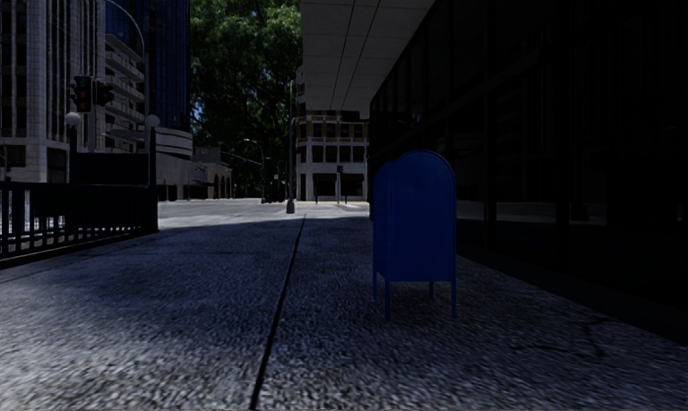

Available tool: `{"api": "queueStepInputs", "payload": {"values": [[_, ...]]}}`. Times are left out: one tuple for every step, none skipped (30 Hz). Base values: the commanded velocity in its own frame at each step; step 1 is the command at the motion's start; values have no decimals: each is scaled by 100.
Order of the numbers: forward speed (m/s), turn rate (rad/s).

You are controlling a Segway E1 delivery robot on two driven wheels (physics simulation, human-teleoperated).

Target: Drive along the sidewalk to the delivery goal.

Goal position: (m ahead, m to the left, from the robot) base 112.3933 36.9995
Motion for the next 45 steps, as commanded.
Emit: {"api": "queueStepInputs", "payload": {"values": [[198, 0], [181, 0], [170, 0], [159, 0], [159, 0], [129, 0], [110, 0], [97, 2], [97, 2], [91, 7], [90, 13], [88, 22], [88, 22], [83, 31], [77, 36], [73, 39], [73, 39], [72, 44], [72, 45], [72, 45], [72, 47], [72, 51], [72, 54], [72, 54], [72, 54], [72, 54], [72, 54], [72, 54], [98, 0], [98, 0], [110, 0], [131, 0], [131, 0], [167, 0], [190, 0], [190, 0], [200, 0], [200, 0], [200, 0], [200, 0], [200, 0], [200, 0], [200, 0], [200, 0], [200, 0]]}}
